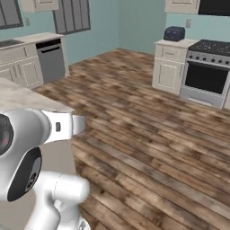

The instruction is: Retrieve the kiwi and tangerine from the fridge and place them into the bowl on the dining table.

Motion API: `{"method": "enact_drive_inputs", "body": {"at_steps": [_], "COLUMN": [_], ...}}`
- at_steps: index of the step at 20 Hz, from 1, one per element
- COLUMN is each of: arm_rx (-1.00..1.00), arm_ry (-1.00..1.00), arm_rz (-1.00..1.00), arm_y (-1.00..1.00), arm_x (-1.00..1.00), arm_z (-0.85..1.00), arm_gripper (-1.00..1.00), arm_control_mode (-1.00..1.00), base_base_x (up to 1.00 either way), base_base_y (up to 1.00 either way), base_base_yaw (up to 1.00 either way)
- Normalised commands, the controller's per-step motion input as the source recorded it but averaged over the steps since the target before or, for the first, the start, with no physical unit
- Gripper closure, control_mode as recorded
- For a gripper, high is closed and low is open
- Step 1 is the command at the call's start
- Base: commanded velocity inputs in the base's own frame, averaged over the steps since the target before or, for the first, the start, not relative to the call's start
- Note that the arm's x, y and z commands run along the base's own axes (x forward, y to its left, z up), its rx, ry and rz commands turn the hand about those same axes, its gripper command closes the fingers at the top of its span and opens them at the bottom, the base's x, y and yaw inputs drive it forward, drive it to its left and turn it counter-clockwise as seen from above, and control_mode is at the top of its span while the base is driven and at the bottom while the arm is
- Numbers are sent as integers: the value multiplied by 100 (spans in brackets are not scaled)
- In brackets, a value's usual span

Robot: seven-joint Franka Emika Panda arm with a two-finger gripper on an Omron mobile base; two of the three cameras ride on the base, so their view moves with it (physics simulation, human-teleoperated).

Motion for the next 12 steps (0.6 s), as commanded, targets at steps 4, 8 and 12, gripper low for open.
{"method": "enact_drive_inputs", "body": {"at_steps": [4,8,12], "arm_rx": [0,0,0], "arm_ry": [0,0,0], "arm_rz": [0,0,0], "arm_y": [0,0,0], "arm_x": [0,0,0], "arm_z": [0,0,0], "arm_gripper": [100,100,100], "arm_control_mode": [100,100,100], "base_base_x": [-96,-96,-80], "base_base_y": [77,68,79], "base_base_yaw": [-4,-3,-5]}}
